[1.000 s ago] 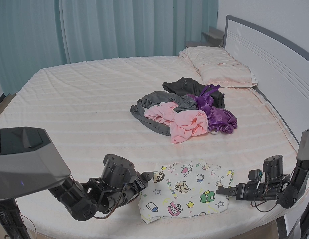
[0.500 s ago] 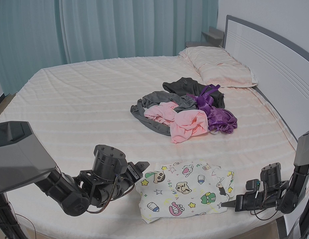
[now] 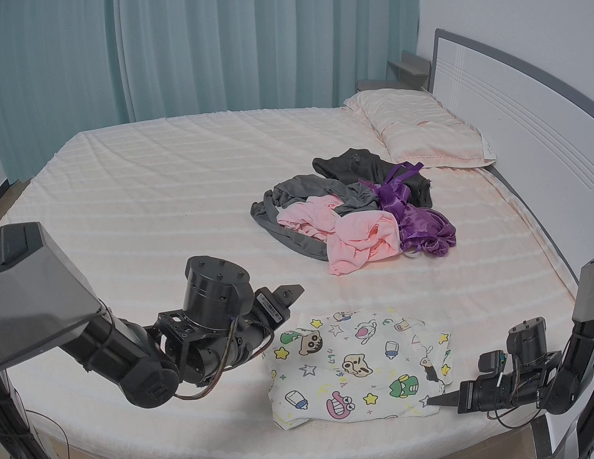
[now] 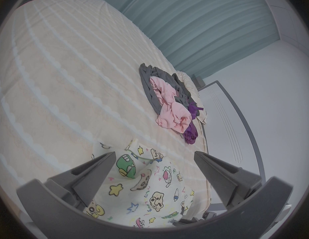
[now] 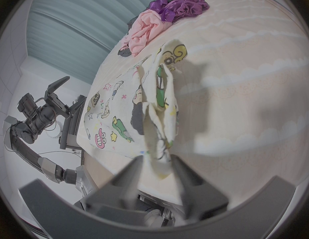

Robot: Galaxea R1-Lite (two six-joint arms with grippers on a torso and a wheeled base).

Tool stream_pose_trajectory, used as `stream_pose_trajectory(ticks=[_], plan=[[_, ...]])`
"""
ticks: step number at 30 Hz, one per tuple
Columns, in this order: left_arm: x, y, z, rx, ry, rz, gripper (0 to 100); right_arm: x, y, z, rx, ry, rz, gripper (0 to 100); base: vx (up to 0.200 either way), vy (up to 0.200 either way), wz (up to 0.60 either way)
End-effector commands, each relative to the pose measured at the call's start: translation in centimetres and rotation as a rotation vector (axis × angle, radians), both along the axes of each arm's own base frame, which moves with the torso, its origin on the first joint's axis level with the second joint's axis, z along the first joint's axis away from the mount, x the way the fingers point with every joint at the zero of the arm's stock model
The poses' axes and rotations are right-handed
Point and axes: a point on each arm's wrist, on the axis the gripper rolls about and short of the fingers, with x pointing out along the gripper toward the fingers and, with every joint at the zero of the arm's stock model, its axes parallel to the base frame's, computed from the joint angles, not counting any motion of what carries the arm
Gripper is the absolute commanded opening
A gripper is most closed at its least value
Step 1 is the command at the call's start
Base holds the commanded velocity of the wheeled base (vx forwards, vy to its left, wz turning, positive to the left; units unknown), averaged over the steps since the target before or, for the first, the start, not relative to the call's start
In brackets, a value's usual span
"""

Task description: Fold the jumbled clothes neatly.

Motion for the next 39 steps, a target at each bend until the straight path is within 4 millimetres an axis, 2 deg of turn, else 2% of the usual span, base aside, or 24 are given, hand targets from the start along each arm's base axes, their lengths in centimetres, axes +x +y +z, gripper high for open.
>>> stream_pose_trajectory(ticks=[1,10,14,19,24,29,30,32,34,36,37,39], plan=[[-0.2,-0.7,-0.5,-0.004,0.017,-0.012,100,-0.5,-0.1,-0.1,-0.003,0.014,0.003,100,0.000,0.000,0.00],[-1.0,-1.6,-4.1,0.035,0.122,-0.024,100,1.0,-1.2,3.8,0.054,-0.227,-0.085,100,0.000,0.000,0.00],[-0.9,-1.8,-5.1,0.054,0.139,-0.027,100,2.1,-1.1,4.3,0.060,-0.273,-0.099,100,0.000,0.000,0.00],[-0.7,-2.5,-7.9,0.101,0.171,-0.026,100,3.7,-0.3,5.4,0.130,-0.295,-0.135,100,0.000,0.000,0.00],[-0.5,-2.7,-8.4,0.095,0.157,-0.033,100,5.5,0.5,5.9,0.195,-0.292,-0.168,100,0.000,0.000,0.00],[-0.7,-2.5,-7.3,0.087,0.132,-0.035,100,6.1,1.5,5.8,0.234,-0.264,-0.165,100,0.000,0.000,0.00],[-0.8,-2.3,-5.6,0.057,0.099,-0.034,100,6.3,1.8,5.8,0.252,-0.252,-0.170,100,0.000,0.000,0.00],[-1.0,-2.1,-4.6,0.041,0.080,-0.033,100,6.5,1.9,5.8,0.261,-0.250,-0.176,100,0.000,0.000,0.00],[-1.5,-1.7,-2.2,0.000,0.027,-0.029,100,6.5,2.2,5.7,0.271,-0.235,-0.176,100,0.000,0.000,0.00],[-1.6,-1.6,-1.4,-0.014,0.011,-0.028,100,6.5,2.3,5.6,0.273,-0.227,-0.175,100,0.000,0.000,0.00],[-2.0,-1.3,0.0,-0.040,-0.016,-0.029,100,6.5,2.4,5.2,0.268,-0.218,-0.179,100,0.000,0.000,0.00],[-2.6,-1.3,0.5,-0.046,-0.019,-0.041,100,6.5,2.5,5.0,0.268,-0.204,-0.182,100,0.000,0.000,0.00]])
